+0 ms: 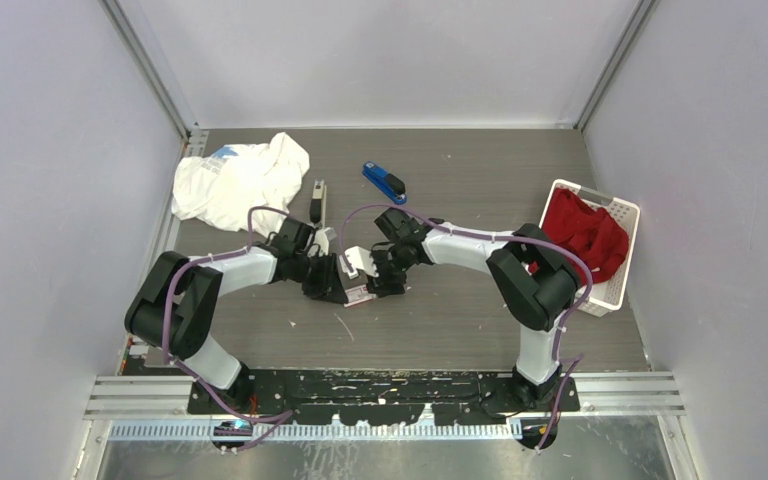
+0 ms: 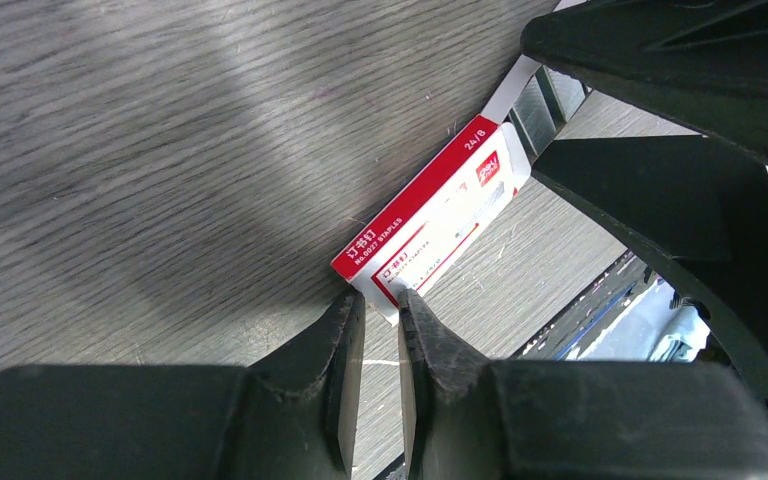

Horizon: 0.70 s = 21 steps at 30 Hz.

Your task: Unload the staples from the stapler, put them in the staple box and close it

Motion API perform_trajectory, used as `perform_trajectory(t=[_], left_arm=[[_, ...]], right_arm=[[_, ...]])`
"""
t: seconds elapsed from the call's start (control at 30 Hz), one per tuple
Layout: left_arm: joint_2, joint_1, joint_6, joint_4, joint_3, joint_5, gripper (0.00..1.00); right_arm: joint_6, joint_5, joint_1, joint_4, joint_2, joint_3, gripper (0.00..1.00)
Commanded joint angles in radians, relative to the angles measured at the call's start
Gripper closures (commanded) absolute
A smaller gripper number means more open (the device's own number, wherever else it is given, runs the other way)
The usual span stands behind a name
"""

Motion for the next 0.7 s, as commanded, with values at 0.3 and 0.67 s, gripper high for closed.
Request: perform_trajectory(t=[0.3,0.67], left_arm=[[0.045,-0.018,0.035,-0.061,-0.016,-0.063,0.78],[0.045,-0.017,0.036,-0.064,-0.018,-0.069,0.78]], right_arm=[[-0.010,0.005,0.021,-0.033,0.083,0.028,0.37],[-0.046,-0.017,0.021,-0.074,0.083,0.029,0.33]])
